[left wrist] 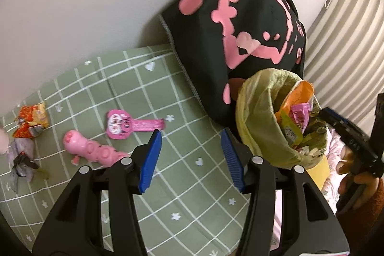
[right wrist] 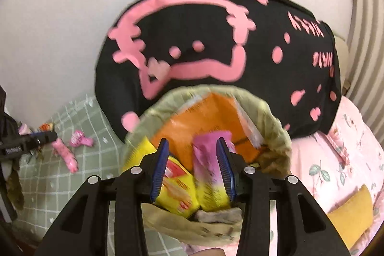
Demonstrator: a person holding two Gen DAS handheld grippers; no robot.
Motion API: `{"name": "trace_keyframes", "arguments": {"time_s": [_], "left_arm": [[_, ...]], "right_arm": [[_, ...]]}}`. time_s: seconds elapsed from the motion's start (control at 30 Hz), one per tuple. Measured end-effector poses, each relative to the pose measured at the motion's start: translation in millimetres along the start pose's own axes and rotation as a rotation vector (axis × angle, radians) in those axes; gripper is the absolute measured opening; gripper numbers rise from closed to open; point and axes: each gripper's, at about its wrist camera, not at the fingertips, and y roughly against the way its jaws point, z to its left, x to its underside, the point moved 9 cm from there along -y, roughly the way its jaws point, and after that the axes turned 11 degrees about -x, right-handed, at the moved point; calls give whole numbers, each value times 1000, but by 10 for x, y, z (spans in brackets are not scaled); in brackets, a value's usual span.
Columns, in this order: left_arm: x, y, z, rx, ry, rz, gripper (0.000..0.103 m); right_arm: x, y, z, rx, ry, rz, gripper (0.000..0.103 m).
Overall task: Collect trash
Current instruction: 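Move both tools back toward the grey wrappers and pink toys on the table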
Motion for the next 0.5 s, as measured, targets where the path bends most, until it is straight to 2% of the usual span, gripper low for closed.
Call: {"name": "trace_keyframes", "arguments": {"time_s": [0.2, 0.37, 0.5], "left_arm": [[29, 125, 558, -85, 79, -44, 50], [154, 246, 1346, -192, 234, -61, 50], [269, 404, 2000, -317, 343, -89, 50]], "right_arm": [[-233, -152, 414, -71, 52, -40, 39], [-240, -474, 845, -147, 102, -11, 39], [-205, -723, 1182, -206, 120, 16, 39]]}}
